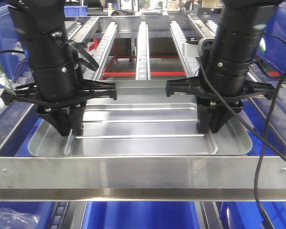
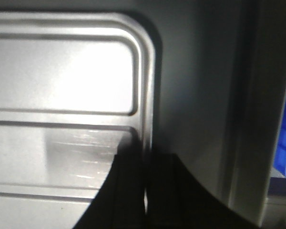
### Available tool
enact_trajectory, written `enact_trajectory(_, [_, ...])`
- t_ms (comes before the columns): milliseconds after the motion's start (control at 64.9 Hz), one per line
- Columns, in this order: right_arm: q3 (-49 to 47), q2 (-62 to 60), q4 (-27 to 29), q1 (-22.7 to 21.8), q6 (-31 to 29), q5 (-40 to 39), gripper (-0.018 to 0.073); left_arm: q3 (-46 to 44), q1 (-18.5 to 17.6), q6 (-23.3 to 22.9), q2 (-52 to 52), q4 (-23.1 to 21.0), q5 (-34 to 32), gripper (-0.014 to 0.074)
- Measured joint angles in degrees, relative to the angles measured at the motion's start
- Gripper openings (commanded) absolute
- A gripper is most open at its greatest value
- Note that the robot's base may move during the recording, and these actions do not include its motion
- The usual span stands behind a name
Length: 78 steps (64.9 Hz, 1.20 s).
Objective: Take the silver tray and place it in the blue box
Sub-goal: 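Lower both grippers onto the tray rims and close on them, then lift the silver tray with both grippers toward the robot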
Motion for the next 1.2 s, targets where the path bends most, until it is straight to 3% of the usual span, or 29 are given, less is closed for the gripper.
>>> enact_trajectory(447, [-0.4, 0.0, 0.0, 0.0, 0.1, -0.2, 0.0051, -0.4, 0.0, 0.0, 0.0, 0.1, 0.3, -0.0009])
enact_trajectory(739, [-1.7, -7.3, 0.3, 0.7, 3.6, 5.7, 0.0051, -2.5, -0.7, 0.0, -6.7, 0.2, 6.5, -0.0009])
enact_trajectory(924, [1.3, -14.9, -2.2, 3.7, 8.5, 9.0, 0.0051, -0.7, -3.5, -0.7, -13.1, 0.8, 10.1, -0.0008])
enact_trajectory(1201, [13.4, -26.9, -10.7, 13.6, 23.9, 9.0, 0.0051, 9.5, -8.4, -4.6, -23.5, 0.6, 10.2, -0.0009])
